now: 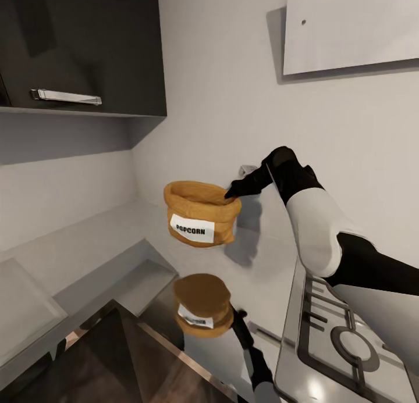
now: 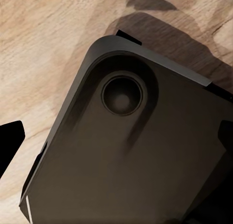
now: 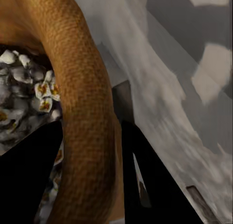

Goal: In the kitchen, take the popcorn bag from the countertop, put it into the microwave, and heat it until the popcorn is cooked so the cooked popcorn ends up inside the bag.

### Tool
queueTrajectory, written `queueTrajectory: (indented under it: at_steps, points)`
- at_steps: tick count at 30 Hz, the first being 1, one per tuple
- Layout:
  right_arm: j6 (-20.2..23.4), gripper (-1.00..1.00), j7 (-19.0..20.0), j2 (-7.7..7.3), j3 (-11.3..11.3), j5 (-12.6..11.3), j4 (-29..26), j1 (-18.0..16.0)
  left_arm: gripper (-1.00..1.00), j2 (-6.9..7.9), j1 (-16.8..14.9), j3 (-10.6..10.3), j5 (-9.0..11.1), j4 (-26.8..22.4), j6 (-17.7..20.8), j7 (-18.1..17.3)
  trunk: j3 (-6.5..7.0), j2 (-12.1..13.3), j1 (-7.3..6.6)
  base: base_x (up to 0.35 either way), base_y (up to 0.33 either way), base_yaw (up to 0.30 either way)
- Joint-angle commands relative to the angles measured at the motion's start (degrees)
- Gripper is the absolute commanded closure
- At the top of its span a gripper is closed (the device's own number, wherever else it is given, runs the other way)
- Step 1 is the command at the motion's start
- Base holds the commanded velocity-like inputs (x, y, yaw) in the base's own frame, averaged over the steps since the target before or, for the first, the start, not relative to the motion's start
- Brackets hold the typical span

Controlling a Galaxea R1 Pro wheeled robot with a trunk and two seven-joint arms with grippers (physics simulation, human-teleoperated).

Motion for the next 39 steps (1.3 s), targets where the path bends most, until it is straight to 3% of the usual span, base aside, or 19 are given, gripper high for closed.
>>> queueTrajectory:
  at_steps: [1, 10, 15, 33, 37, 39]
  points:
    - [1.57, 1.0, 0.29, -0.08, -0.4, 0.59, -1.02, -0.04, -1.0, 0.0, 0.02, 0.16, -0.01, -0.11, -0.04, 0.06, -0.06, -0.03, 0.0, 0.0, 0.0, 0.0]
    - [1.88, 1.0, -7.45, -0.95, -0.03, 1.27, -3.83, -0.04, -1.0, 0.0, 0.02, 0.25, 0.05, -0.12, -0.07, 0.08, -0.06, -0.03, 0.0, -0.044, 0.0, 0.0]
    - [1.88, 1.0, -13.0, -0.9, -0.47, 1.97, -3.79, -0.04, -1.0, -0.09, 0.02, 0.54, 0.22, 0.03, -3.81, 0.16, -0.06, -0.03, 0.0, -0.32, 0.0, 0.0]
    - [1.88, 1.0, -13.88, -0.98, -0.71, 1.9, -3.88, -0.04, -1.0, -0.1, 0.02, 0.73, 0.67, 0.24, -4.14, 0.2, -0.06, -0.03, 0.0, -0.345, 0.0, 0.0]
    - [1.88, 1.0, -13.79, -1.75, -0.82, 1.72, -3.88, -0.04, -1.0, 0.14, 0.02, 0.66, 0.87, 0.37, -3.73, 0.09, -0.06, -0.03, 0.0, -0.345, 0.0, 0.0]
    - [1.88, 1.0, -13.84, -1.77, -2.61, 1.72, -3.94, -0.04, -1.0, 0.22, 0.02, 0.67, 0.94, 0.55, -3.59, 0.13, -0.06, -0.03, 0.0, -0.345, 0.0, 0.0]
